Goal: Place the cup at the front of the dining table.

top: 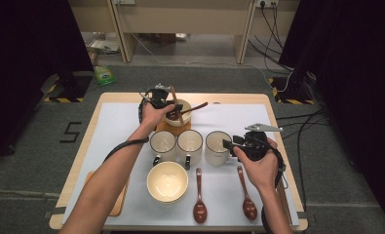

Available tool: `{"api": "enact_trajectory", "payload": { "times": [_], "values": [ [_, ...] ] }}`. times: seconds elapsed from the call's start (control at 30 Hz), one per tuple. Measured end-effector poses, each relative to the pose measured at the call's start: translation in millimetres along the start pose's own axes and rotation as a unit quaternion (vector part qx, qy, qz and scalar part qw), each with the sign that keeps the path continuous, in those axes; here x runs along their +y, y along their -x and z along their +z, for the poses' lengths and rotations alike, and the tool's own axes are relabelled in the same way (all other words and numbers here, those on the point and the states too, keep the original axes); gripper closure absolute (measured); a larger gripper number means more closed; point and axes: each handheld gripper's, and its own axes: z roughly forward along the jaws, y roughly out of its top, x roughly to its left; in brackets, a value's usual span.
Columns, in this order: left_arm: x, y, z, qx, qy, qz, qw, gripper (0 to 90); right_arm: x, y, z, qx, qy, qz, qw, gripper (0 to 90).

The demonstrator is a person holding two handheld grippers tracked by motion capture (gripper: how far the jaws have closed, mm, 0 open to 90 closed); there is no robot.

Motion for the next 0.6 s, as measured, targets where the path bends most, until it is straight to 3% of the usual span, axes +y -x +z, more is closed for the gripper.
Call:
{"api": "enact_trajectory", "payload": {
  "times": [0.6],
  "values": [
    [-0.5, -0.1, -2.2, -0.001, -0.002, 0.008, 1.0, 54.3, 0.1, -0.4, 0.2, 0.001, 0.0, 0.001, 1.0, 50.6]
  ]
}}
